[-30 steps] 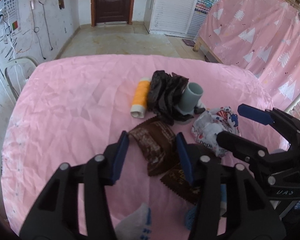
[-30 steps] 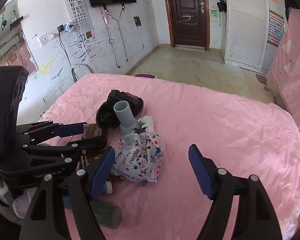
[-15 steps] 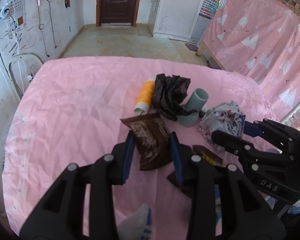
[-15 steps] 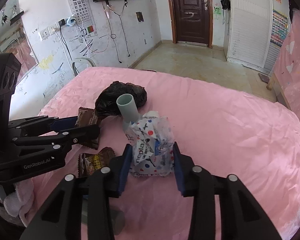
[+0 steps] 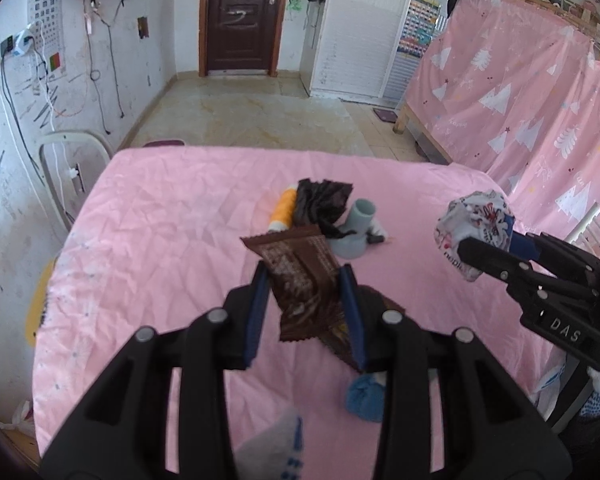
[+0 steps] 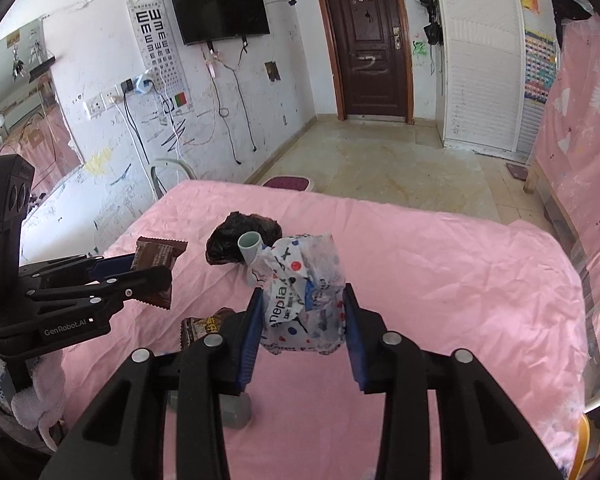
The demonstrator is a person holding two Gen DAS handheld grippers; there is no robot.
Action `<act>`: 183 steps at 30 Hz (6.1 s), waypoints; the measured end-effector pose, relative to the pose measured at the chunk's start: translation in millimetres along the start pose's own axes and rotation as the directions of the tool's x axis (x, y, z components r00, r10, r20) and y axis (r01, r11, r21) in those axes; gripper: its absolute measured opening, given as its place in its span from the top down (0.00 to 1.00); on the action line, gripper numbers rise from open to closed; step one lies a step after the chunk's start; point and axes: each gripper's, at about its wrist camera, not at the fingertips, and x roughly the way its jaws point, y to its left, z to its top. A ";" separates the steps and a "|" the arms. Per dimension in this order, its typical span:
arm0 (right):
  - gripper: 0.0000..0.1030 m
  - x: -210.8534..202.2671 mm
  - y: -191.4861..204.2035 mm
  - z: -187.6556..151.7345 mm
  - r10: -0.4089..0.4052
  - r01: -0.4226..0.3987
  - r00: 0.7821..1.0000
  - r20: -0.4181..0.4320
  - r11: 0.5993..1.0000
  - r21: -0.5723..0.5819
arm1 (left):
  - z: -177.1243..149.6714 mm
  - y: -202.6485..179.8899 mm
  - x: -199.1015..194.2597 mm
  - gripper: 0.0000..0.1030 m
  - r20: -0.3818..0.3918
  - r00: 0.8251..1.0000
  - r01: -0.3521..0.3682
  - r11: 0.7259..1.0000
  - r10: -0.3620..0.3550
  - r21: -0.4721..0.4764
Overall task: Collect trash
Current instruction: 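Carry both items to the orange bucket and open both tools to drop them, then move both tools back over the remaining items on the bed, then grasp the grey plastic pipe fitting with the right tool, then grasp the brown snack wrapper with the left tool while the right tool holds the grey fitting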
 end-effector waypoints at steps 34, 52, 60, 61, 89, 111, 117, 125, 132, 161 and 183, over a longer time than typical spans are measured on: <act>0.73 -186.3 -166.0 -108.2 -0.275 0.211 0.944 0.181 0.927 0.310 | -5.4 -222.0 -20.4 0.67 0.001 0.960 0.264 0.906 -0.280 0.331; 0.68 -201.6 -233.7 -178.9 -0.326 0.256 0.939 0.105 0.873 0.414 | -25.0 -335.6 9.4 0.66 -0.122 0.912 0.405 0.814 -0.392 0.416; 0.46 -209.4 -250.7 -193.6 -0.342 0.263 0.934 0.103 0.853 0.450 | -33.6 -367.1 15.5 0.66 -0.155 0.898 0.434 0.777 -0.411 0.455; 0.45 -211.4 -252.3 -195.6 -0.347 0.265 0.932 0.105 0.849 0.457 | -34.7 -370.6 16.2 0.65 -0.164 0.892 0.446 0.770 -0.420 0.456; 0.43 -189.4 -195.4 -148.6 -0.307 0.245 0.943 0.127 0.901 0.358 | -17.0 -295.2 -13.2 0.47 -0.065 0.922 0.378 0.848 -0.383 0.371; 0.36 -101.6 -69.2 -77.0 -0.115 0.103 0.990 0.086 0.985 0.136 | -1.6 -137.0 -37.7 0.41 0.053 0.976 0.198 0.962 -0.211 0.190; 0.35 -74.5 -39.4 -68.7 -0.066 0.062 0.997 0.044 0.994 0.090 | 1.5 -93.3 -42.5 0.34 0.074 0.984 0.150 0.982 -0.159 0.112; 0.35 -39.5 2.4 -60.5 0.002 -0.001 1.000 -0.017 1.000 0.024 | 2.1 -52.6 -38.2 0.33 0.063 0.992 0.105 0.992 -0.109 0.073; 0.35 -15.9 32.0 -57.6 0.053 -0.054 0.996 -0.073 0.998 -0.018 | -2.0 -24.6 -19.6 0.27 0.027 0.995 0.094 0.995 -0.095 0.035; 0.61 19.3 42.4 -57.2 0.017 -0.040 0.977 -0.212 0.994 -0.102 | -16.2 -11.4 45.3 0.27 -0.125 0.989 0.083 0.995 -0.075 0.062; 0.61 -22.2 -6.5 -63.9 0.011 -0.012 0.993 -0.116 1.000 -0.007 | -10.9 -33.8 53.2 0.66 -0.141 0.990 0.044 0.995 -0.031 0.089</act>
